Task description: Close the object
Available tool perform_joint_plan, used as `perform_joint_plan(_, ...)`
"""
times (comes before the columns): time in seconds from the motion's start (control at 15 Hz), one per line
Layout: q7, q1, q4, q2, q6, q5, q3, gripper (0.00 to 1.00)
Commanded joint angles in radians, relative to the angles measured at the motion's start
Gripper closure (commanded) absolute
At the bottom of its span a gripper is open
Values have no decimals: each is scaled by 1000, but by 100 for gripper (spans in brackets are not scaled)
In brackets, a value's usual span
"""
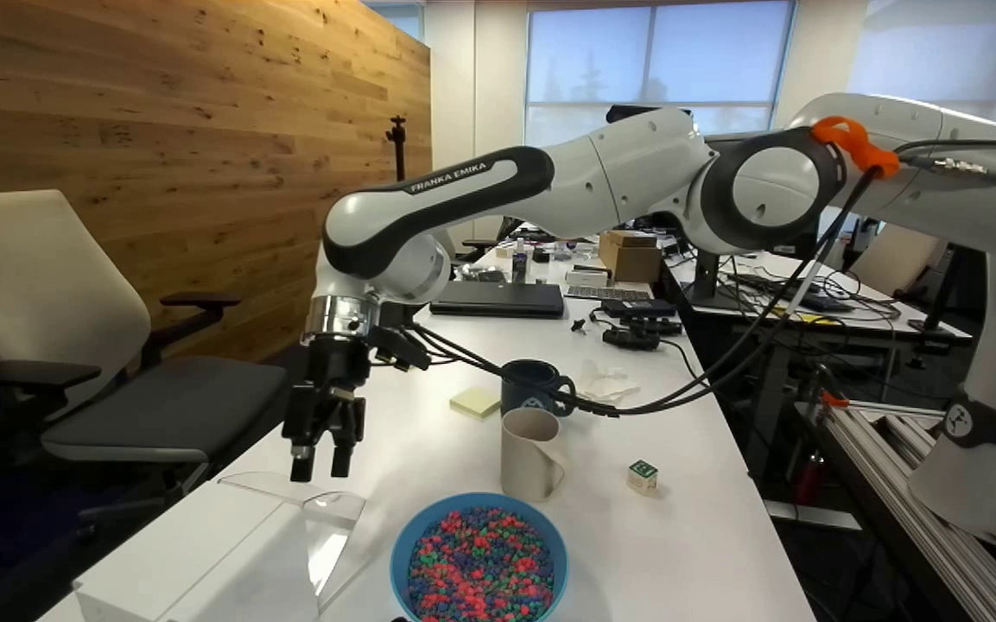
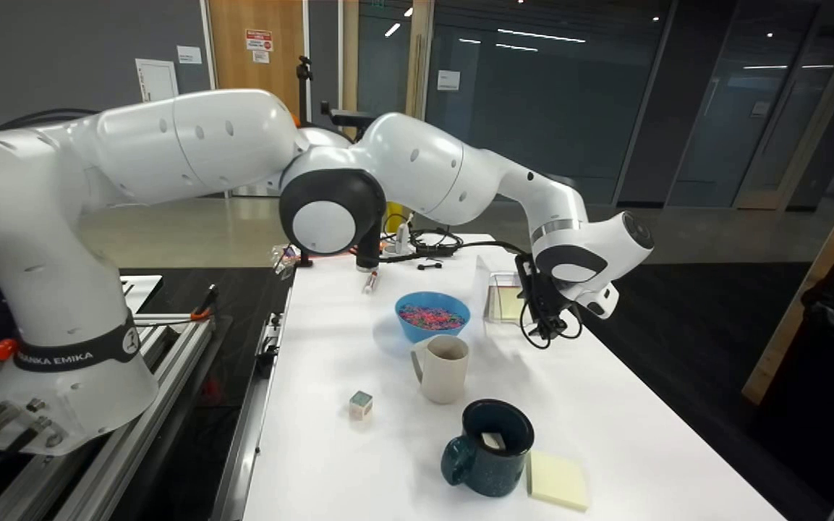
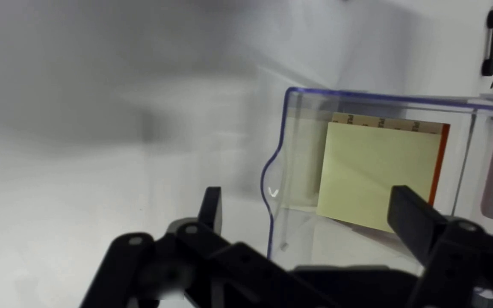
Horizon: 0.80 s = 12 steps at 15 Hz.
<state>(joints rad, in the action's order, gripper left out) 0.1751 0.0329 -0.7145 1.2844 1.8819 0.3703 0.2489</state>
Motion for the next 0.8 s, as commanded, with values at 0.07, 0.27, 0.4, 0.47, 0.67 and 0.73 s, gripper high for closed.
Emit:
perform_joint_plan(0.07,-54,-9,72,45,-3,12,6,0)
perform_joint_plan(0.27,-62,-9,82,53,-7,12,8,0)
perform_joint_plan(0.4,-64,-10,86,55,-9,11,8,4)
perform_joint_plan(0.47,-64,-10,88,57,-11,11,9,0)
perform_joint_plan(0.67,-64,-10,88,57,-18,10,9,4)
perform_joint_plan(0.73,-59,-10,88,57,-27,8,10,1)
